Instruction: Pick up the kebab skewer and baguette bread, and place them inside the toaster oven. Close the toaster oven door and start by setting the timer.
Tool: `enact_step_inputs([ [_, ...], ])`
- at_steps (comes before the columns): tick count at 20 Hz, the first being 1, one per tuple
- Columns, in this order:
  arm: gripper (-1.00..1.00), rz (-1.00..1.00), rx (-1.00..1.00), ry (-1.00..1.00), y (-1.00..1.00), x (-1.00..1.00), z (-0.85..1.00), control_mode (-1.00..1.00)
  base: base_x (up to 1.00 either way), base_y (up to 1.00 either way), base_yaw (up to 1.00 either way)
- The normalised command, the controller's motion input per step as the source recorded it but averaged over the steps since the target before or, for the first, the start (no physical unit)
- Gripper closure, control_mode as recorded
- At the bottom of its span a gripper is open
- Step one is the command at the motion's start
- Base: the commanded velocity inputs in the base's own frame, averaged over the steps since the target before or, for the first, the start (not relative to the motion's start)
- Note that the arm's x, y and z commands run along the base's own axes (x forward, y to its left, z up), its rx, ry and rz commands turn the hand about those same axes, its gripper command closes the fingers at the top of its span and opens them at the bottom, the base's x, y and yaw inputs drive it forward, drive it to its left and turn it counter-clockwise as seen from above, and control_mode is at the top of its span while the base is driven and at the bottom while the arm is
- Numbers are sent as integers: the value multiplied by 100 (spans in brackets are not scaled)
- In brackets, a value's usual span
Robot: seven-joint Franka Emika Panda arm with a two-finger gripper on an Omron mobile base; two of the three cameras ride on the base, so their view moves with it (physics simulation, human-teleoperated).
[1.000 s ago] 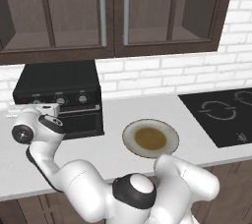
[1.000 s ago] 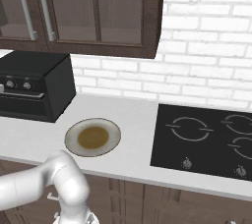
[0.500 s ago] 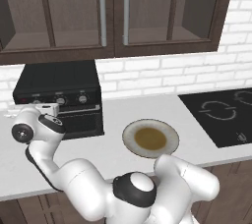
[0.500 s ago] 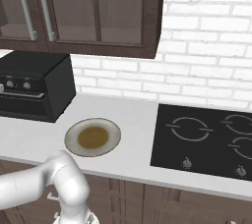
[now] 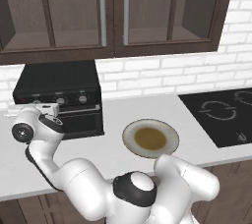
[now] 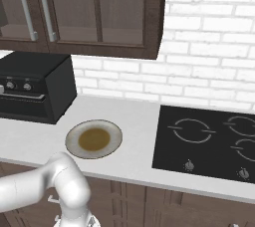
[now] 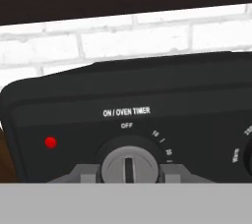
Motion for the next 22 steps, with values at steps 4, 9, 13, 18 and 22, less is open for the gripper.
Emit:
enact_step_inputs([
  [4,100,0,10,0,0,0,0,-100,0,0,0],
  [9,100,0,11,0,0,0,0,-100,0,0,0],
  [13,100,0,12,0,0,0,-1,-100,0,0,0],
  [18,100,0,15,0,0,0,-2,-100,0,0,0],
  [22,100,0,16,0,0,0,-1,-100,0,0,0],
])
